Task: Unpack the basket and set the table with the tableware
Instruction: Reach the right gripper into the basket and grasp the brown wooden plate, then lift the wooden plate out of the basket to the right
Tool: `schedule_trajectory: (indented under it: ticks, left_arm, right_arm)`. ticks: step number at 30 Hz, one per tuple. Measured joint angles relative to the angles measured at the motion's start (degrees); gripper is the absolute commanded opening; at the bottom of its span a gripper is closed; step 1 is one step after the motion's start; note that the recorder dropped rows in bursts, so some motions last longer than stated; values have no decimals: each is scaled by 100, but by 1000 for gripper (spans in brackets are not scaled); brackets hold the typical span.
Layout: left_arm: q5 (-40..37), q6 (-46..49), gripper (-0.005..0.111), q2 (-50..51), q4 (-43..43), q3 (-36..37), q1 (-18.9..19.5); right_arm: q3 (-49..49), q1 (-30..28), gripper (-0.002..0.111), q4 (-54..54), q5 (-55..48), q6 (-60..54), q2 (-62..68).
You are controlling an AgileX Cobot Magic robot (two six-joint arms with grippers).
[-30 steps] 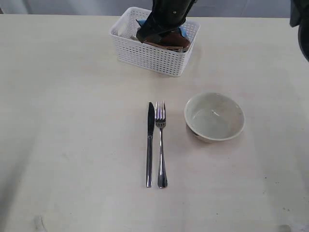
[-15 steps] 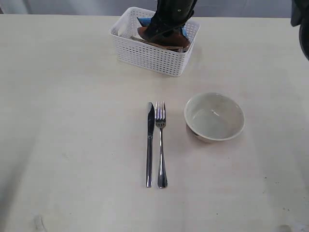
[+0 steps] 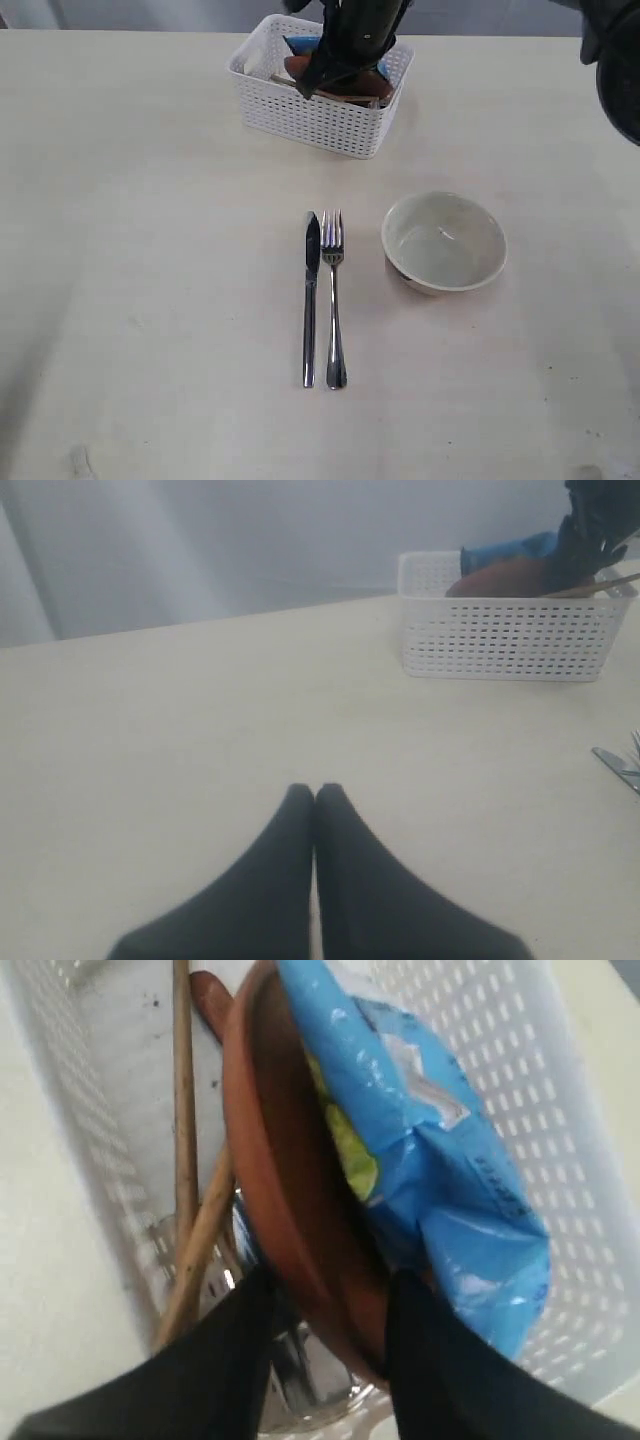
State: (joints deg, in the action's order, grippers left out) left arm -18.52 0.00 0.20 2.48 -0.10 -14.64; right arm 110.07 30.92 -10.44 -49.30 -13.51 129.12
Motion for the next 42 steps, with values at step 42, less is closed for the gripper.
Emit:
schedule_trajectory:
  ticks: [42]
  left_arm:
    - [0, 0, 0, 0, 0, 0, 0]
  right_arm:
    - [34, 73, 0, 1610, 264, -346, -904]
